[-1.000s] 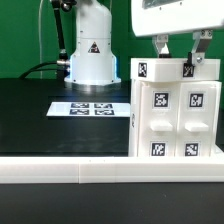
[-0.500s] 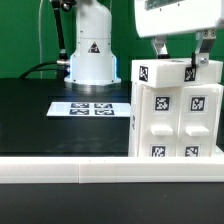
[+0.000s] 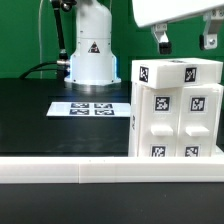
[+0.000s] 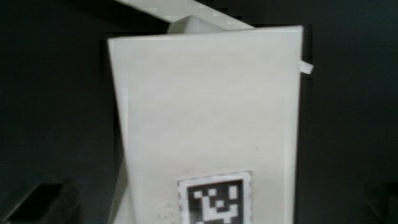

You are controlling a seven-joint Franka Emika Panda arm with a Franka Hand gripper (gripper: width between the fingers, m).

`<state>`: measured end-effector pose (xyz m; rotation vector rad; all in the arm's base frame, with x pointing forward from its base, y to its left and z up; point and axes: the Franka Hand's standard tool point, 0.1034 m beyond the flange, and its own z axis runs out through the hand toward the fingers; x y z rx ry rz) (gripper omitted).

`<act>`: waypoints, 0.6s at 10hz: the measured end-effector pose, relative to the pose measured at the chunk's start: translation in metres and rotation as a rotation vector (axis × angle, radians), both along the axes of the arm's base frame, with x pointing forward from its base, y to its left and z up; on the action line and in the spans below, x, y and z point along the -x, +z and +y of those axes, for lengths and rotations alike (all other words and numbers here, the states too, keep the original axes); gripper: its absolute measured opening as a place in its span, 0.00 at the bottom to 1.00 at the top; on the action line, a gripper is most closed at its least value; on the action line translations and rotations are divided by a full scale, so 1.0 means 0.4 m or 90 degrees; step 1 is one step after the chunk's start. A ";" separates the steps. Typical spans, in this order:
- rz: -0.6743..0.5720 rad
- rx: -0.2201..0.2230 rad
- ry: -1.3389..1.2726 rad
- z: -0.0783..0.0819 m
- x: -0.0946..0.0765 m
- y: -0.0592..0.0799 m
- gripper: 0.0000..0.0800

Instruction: Assemble cabinet

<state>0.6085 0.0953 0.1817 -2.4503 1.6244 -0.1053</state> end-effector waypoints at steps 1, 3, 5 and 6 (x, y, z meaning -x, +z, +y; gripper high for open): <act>-0.003 -0.007 -0.006 0.001 -0.002 0.009 1.00; -0.004 0.000 0.027 0.004 0.000 0.004 1.00; -0.017 0.030 0.191 0.008 -0.002 0.006 1.00; -0.026 0.041 0.260 0.009 -0.008 0.008 1.00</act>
Offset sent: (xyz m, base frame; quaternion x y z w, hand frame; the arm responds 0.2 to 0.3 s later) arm 0.0041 0.0017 -0.0024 -0.0570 0.0192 -0.1854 0.9808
